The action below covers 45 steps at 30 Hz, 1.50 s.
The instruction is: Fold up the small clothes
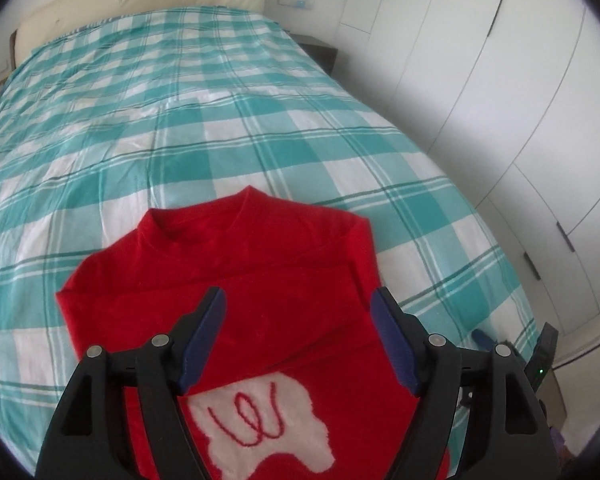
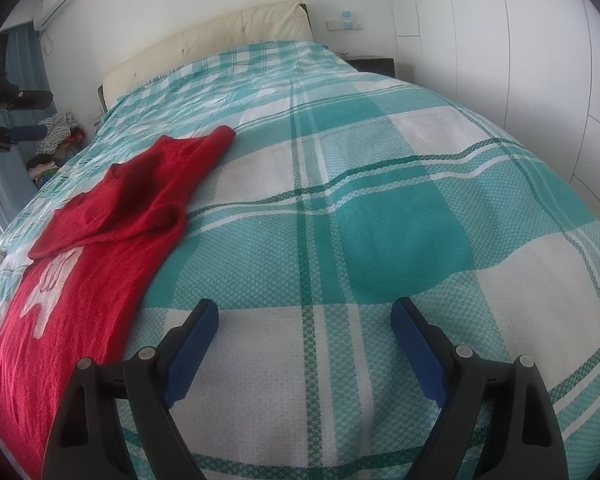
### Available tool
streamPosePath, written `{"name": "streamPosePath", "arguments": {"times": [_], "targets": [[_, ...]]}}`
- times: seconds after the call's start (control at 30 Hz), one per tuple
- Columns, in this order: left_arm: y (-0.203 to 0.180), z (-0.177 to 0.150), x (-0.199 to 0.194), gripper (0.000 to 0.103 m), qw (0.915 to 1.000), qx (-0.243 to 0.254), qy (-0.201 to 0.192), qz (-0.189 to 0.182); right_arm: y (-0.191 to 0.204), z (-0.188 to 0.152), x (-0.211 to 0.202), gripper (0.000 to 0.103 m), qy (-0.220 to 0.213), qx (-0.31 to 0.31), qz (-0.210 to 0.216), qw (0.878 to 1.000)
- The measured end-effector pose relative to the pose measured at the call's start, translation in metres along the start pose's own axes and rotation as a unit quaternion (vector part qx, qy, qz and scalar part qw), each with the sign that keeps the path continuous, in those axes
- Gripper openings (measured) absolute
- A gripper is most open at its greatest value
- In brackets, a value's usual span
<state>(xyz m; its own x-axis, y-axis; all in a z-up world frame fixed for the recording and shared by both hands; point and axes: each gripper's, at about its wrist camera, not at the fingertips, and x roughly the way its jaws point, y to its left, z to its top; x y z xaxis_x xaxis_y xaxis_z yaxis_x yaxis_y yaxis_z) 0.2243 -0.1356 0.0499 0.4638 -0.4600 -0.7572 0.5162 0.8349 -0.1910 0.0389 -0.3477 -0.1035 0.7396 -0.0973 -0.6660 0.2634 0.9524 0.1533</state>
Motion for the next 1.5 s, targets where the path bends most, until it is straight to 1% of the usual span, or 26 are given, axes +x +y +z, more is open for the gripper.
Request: {"name": "streamPosePath", "arguments": {"times": [0.03, 0.07, 0.1, 0.2, 0.27, 0.33, 0.4, 0.43, 0.5, 0.57, 0.67, 0.7, 0.77, 0.8, 0.87, 0.97, 1.13, 1.5], "targets": [[0.007, -0.007, -0.008, 0.083, 0.9999, -0.002, -0.004, 0.014, -0.002, 0.0, 0.0, 0.088, 0.0, 0.001, 0.001, 1.0], [0.014, -0.016, -0.016, 0.09, 0.9994, -0.002, -0.009, 0.032, -0.002, 0.0, 0.0, 0.088, 0.001, 0.001, 0.001, 1.0], [0.024, -0.026, -0.028, 0.094, 0.9985, -0.001, -0.015, 0.053, 0.0, 0.0, 0.0, 0.088, 0.001, 0.0, 0.0, 1.0], [0.06, -0.057, -0.054, 0.096, 0.9933, -0.001, -0.022, 0.114, -0.001, 0.001, 0.001, 0.088, 0.004, -0.002, -0.003, 1.0], [0.086, -0.083, -0.069, 0.097, 0.9882, -0.012, -0.025, 0.151, -0.001, 0.001, 0.001, 0.088, 0.005, -0.003, -0.005, 1.0], [0.114, -0.11, -0.08, 0.098, 0.9826, -0.042, -0.033, 0.178, -0.002, 0.002, 0.003, 0.088, 0.005, -0.003, -0.005, 1.0], [0.144, -0.139, -0.083, 0.099, 0.9774, -0.091, -0.04, 0.187, -0.002, 0.003, 0.004, 0.088, 0.006, -0.004, -0.006, 1.0], [0.158, -0.153, -0.081, 0.099, 0.9737, -0.115, -0.041, 0.192, -0.003, 0.003, 0.005, 0.088, 0.006, -0.005, -0.007, 1.0], [0.183, -0.179, -0.071, 0.099, 0.9638, -0.159, -0.036, 0.211, -0.003, 0.003, 0.006, 0.088, 0.006, -0.007, -0.009, 1.0], [0.203, -0.2, -0.06, 0.098, 0.9544, -0.193, -0.038, 0.225, -0.003, 0.002, 0.006, 0.088, 0.006, -0.008, -0.01, 1.0], [0.219, -0.223, -0.049, 0.098, 0.9405, -0.208, -0.058, 0.263, -0.004, 0.003, 0.005, 0.088, 0.004, -0.006, -0.007, 1.0], [0.222, -0.23, -0.046, 0.098, 0.9366, -0.214, -0.064, 0.27, -0.004, 0.003, 0.005, 0.088, 0.004, -0.005, -0.006, 1.0], [0.231, -0.241, -0.042, 0.098, 0.9328, -0.24, -0.056, 0.263, -0.005, 0.003, 0.005, 0.088, 0.003, -0.004, -0.004, 1.0], [0.235, -0.24, -0.041, 0.098, 0.9317, -0.248, -0.053, 0.26, -0.006, 0.003, 0.006, 0.088, 0.002, -0.003, -0.003, 1.0], [0.241, -0.241, -0.045, 0.099, 0.932, -0.262, -0.062, 0.243, -0.007, 0.003, 0.005, 0.088, 0.001, -0.002, -0.001, 1.0], [0.25, -0.244, -0.039, 0.099, 0.931, -0.281, -0.049, 0.227, -0.007, 0.003, 0.006, 0.089, 0.001, -0.001, 0.001, 1.0], [0.246, -0.242, -0.035, 0.099, 0.9312, -0.272, -0.042, 0.239, -0.008, 0.002, 0.005, 0.089, 0.001, -0.001, 0.001, 1.0], [0.245, -0.243, -0.032, 0.1, 0.9317, -0.266, -0.034, 0.245, -0.008, 0.002, 0.005, 0.089, 0.001, -0.002, 0.001, 1.0]]}}
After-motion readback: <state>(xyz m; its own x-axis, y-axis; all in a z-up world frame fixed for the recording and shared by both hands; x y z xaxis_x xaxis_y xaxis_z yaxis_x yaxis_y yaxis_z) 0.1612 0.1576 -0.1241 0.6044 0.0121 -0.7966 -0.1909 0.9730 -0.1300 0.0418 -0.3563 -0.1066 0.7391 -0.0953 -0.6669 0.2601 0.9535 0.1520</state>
